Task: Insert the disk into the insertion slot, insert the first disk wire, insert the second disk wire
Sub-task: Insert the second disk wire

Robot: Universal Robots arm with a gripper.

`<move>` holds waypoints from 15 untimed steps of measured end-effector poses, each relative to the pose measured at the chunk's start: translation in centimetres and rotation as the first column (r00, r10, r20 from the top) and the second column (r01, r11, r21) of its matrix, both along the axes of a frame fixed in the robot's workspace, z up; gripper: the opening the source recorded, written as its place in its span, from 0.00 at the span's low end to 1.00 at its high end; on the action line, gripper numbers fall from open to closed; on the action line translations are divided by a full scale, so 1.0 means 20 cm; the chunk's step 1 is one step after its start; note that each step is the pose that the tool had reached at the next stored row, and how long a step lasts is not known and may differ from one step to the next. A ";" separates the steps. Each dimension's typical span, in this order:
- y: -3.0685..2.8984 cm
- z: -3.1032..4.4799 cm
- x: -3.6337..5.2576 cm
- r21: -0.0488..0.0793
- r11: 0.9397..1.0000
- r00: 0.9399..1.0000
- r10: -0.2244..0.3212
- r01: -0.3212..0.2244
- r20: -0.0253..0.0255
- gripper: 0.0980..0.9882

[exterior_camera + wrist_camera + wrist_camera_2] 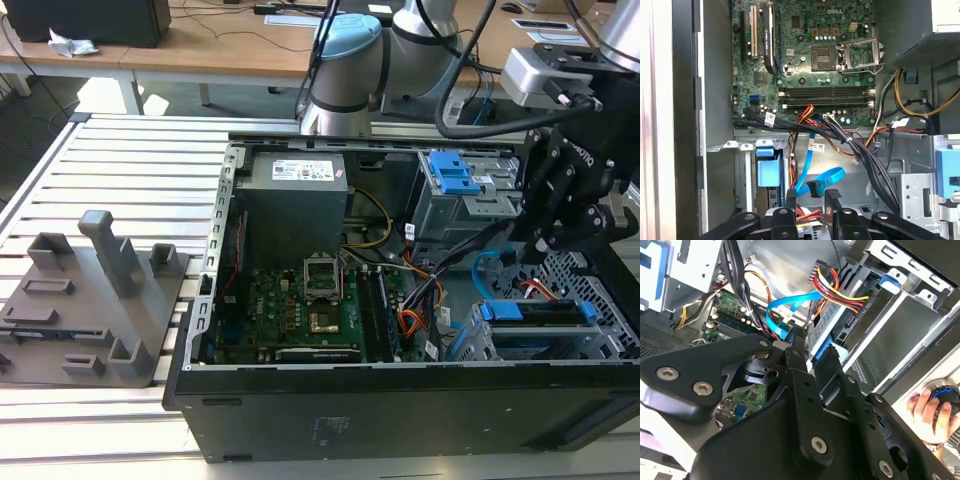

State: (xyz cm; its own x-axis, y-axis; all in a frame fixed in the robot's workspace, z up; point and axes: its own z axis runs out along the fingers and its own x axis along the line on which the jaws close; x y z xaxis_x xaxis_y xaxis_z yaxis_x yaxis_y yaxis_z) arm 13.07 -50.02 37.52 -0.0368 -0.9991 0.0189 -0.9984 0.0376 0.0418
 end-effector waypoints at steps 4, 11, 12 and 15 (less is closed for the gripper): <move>0.036 -0.006 -0.008 0.000 1.000 1.000 0.029 -0.029 0.000 0.30; 0.042 -0.036 -0.041 0.000 0.993 0.993 0.121 -0.121 0.000 0.30; 0.042 -0.037 -0.042 0.000 0.989 0.989 0.146 -0.146 0.000 0.30; 0.042 -0.043 -0.042 0.000 0.975 0.975 0.224 -0.224 0.000 0.30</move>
